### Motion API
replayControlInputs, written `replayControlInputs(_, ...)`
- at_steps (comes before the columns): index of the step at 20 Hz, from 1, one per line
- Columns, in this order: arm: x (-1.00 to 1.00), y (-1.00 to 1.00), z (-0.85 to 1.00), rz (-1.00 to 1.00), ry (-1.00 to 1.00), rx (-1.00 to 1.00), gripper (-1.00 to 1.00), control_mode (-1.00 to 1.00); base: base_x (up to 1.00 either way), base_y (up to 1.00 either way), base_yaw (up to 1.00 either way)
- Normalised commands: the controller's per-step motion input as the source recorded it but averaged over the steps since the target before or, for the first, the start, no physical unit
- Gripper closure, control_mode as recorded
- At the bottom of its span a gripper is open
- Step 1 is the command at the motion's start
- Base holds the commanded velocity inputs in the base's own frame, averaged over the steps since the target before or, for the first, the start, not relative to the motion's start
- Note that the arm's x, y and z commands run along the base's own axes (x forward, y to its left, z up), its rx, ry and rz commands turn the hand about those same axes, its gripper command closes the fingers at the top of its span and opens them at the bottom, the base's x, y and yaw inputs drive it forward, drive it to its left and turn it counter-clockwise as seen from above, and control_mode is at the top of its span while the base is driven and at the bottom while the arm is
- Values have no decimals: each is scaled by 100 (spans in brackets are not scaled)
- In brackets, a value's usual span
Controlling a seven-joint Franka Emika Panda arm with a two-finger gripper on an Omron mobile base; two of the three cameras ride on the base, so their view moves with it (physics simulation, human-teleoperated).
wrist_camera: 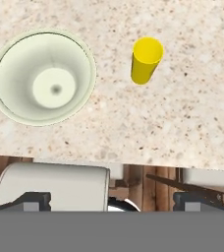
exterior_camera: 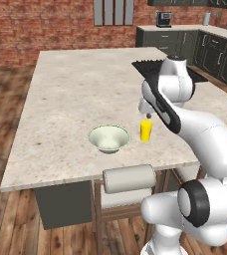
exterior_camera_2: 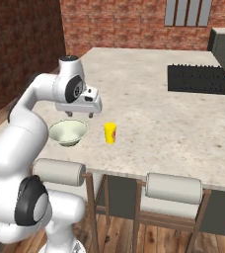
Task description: Place the cup inside the bowl on the dining table and move the bowl to any counter.
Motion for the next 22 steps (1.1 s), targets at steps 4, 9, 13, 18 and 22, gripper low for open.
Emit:
replayControlInputs(4, 19, -19, 0, 0, 0, 0, -100, -100, 0, 0, 0)
replayControlInputs(9, 19, -24, 0, 0, 0, 0, -100, -100, 0, 0, 0)
replayControlInputs(13, 13, -19, -2, 0, 0, 0, -100, -100, 0, 0, 0)
replayControlInputs(18, 14, -17, 0, 0, 0, 0, -100, -100, 0, 0, 0)
replayControlInputs(22, 18, -14, 0, 0, 0, 0, -100, -100, 0, 0, 0)
